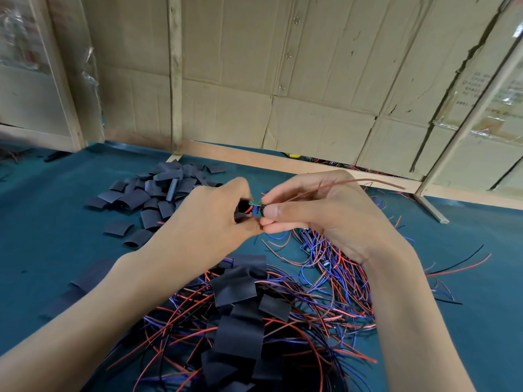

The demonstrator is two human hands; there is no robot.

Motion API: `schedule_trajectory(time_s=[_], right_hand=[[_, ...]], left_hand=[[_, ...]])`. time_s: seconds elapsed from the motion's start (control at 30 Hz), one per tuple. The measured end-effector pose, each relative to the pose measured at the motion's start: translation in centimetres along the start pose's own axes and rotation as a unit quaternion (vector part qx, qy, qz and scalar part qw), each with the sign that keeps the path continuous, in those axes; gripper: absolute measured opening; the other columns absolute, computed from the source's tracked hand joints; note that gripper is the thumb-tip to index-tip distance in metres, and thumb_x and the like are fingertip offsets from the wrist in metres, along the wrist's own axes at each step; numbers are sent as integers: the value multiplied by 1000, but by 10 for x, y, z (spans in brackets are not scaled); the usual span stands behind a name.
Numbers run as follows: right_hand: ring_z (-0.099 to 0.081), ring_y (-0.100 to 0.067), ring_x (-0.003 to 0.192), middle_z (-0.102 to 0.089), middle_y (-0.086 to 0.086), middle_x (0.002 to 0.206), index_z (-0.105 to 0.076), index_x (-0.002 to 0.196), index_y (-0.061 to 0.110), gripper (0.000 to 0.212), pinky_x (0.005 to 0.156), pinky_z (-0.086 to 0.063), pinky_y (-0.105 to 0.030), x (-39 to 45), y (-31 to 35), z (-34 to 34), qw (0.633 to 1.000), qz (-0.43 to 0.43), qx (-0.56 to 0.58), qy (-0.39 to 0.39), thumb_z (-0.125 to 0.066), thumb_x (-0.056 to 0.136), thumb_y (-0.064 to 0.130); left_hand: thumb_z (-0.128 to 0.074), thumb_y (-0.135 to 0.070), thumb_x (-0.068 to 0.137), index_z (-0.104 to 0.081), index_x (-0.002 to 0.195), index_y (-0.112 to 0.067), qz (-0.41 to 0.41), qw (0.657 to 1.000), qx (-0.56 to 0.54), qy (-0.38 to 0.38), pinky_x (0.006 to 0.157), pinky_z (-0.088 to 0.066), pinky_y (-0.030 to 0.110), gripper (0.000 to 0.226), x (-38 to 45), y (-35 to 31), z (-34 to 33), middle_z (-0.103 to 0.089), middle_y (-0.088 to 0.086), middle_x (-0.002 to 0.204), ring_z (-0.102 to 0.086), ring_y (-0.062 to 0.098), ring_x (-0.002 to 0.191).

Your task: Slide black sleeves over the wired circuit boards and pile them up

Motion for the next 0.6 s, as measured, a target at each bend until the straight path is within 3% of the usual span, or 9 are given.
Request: schedule_trajectory(time_s=[0.1, 0.2, 0.3, 0.43, 0.6], right_hand=[[-77, -30, 80, -77, -15, 83, -80, 90, 12, 16, 79, -61, -34, -2, 3, -3, 997, 18, -74, 7, -80, 77, 2], [-74, -37, 78, -77, -15, 80, -79, 90, 12, 13, 81, -58, -52, -1, 4, -6, 993, 38, -111, -11, -80, 78, 5], [-76, -33, 75, -76, -18, 79, -75, 89, 4, 11, 78, -62, -41, 2, 6, -8, 994, 49, -91, -24, -80, 80, 0], [-74, -31, 69, -75, -18, 77, -72, 81, 6, 12, 73, -62, -37, 3, 6, -11, 995, 60, -75, -27, -81, 78, 0], [-63, -19, 53, -74, -9, 70, -78, 82, 8, 7, 56, -55, -30, 4, 6, -14, 989, 58, -132, -32, -84, 79, 11]], left_hand=[[-75, -37, 80, -49, 88, -17, 1, 999, 42, 3, 55, -36, 15, 34, 4, 0, 0, -42, -11, 58, -45, 4, 51], [-74, -54, 76, -42, 87, -22, 1, 997, 80, 19, 52, -28, 22, 47, 5, -2, -1, -46, -7, 71, -44, 7, 62], [-68, -62, 75, -28, 76, -30, -12, 995, 98, 29, 52, -26, 19, 52, 4, -5, -1, -45, -5, 77, -46, 14, 66], [-63, -67, 68, -26, 71, -31, -1, 996, 81, 45, 53, -29, 15, 52, 4, -8, -2, -49, -6, 76, -46, 8, 66], [-75, -50, 74, -28, 68, -29, -10, 999, 48, 19, 54, -36, 16, 52, 5, -5, 1, -43, -10, 59, -39, 1, 53]])
Point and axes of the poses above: each hand's wrist, its own x-axis towards the middle knuckle, its own z-axis out of the back of the hand, y = z × x, the point moved 4 cm from there along x, towards the middle knuckle
